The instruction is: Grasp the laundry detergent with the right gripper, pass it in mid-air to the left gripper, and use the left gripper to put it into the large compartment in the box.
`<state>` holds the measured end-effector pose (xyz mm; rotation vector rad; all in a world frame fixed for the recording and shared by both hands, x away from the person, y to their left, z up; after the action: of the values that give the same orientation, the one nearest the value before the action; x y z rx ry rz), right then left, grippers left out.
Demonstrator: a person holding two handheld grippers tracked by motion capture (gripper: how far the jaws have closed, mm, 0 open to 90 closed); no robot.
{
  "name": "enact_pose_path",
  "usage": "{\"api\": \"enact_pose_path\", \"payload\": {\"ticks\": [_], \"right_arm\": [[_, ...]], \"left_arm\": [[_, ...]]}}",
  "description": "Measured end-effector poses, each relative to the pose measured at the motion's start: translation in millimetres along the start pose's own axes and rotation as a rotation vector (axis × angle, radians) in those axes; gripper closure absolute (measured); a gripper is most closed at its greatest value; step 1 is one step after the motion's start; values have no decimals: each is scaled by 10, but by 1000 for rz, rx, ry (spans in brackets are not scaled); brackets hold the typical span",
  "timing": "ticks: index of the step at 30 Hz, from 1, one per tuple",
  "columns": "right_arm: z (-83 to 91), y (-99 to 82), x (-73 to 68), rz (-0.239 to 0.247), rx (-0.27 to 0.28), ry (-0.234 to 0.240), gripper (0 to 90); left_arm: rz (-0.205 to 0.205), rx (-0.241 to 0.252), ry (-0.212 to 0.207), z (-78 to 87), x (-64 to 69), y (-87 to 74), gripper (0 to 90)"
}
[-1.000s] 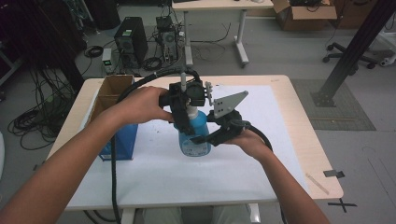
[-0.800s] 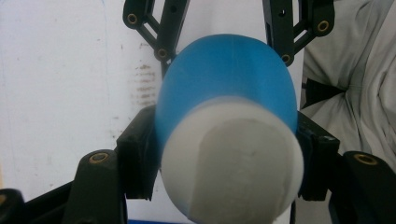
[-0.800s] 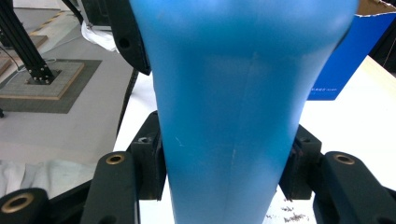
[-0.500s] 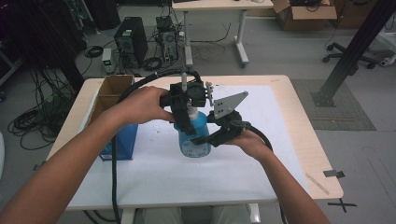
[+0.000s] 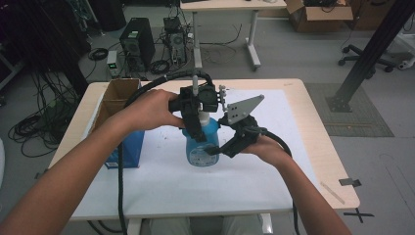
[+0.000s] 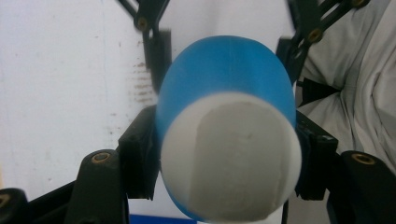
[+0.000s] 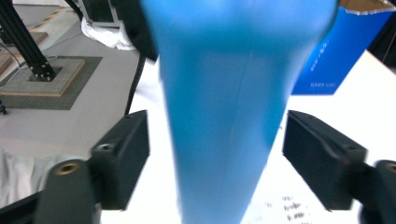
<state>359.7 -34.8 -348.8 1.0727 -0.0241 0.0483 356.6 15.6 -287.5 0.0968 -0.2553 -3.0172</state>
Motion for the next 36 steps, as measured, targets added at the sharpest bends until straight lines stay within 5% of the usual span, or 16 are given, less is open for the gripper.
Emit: {"api": "enact_pose_path", "payload": {"ticks": [13, 36], "right_arm": [[429, -196, 42, -27, -121, -102, 110], [1308, -519, 104, -103, -418, -274, 55]], "left_arm": [[112, -22, 68, 150, -168, -112, 380], [525, -31, 257, 832, -715, -496, 380]]}}
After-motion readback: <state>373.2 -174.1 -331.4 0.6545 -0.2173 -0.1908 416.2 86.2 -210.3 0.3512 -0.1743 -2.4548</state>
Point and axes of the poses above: each handheld gripper's, and its own axes: z roughly backward along the jaws, y roughly out of its top, x roughly to its right, the point moved 10 cm from there along -z, roughly forward along the jaws, and after that the axes turned 2 degrees about z, right-handed, at the moved point
